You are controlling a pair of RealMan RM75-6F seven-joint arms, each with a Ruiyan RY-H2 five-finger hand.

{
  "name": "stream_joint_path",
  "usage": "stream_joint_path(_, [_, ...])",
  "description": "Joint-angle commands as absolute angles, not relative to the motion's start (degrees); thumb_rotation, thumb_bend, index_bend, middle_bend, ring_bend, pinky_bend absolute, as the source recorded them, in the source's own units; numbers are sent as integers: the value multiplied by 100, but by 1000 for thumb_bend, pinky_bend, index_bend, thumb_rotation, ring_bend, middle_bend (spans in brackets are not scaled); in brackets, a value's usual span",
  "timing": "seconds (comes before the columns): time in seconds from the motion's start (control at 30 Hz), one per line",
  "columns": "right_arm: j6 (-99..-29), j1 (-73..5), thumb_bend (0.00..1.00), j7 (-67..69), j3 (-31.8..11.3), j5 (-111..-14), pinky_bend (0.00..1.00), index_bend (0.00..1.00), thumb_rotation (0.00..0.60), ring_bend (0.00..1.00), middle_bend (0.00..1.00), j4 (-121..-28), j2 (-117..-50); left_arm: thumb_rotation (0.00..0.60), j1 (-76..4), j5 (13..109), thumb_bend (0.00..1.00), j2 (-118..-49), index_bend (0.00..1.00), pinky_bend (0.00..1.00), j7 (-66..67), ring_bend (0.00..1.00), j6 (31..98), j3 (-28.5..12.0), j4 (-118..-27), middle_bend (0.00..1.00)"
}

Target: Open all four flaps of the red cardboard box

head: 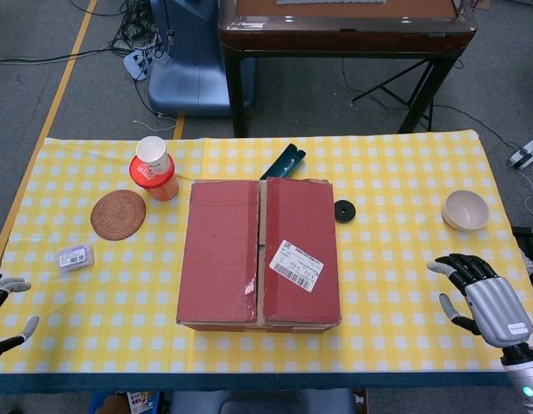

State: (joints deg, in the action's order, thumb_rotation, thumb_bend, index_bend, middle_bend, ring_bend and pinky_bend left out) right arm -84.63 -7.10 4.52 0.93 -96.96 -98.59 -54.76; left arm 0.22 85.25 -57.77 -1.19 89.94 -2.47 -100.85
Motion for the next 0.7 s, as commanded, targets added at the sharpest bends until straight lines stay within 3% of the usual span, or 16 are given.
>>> stream_joint_path(0.03, [-8486,-699,424,447,93,-9708,176,251,600,162,249,-9867,-5472,600,24,8531,279,-5780,418,0,-133,149,8999,-247,-10074,286])
stream_joint_path(0.53, [-8508,-752,429,552,134,-9956,176,251,600,162,264,-9872,-5390,600,0,8568,279,-5736,420,0,-108,149,8956,-234,-10108,286])
stream_joint_path(0.7, [-8196,-1159,572,367,47,-10391,176,251,600,163,274,-10216,-5073,600,-20,8588,279,-5709,421,0,-101,149,8944,-241,-10122,286])
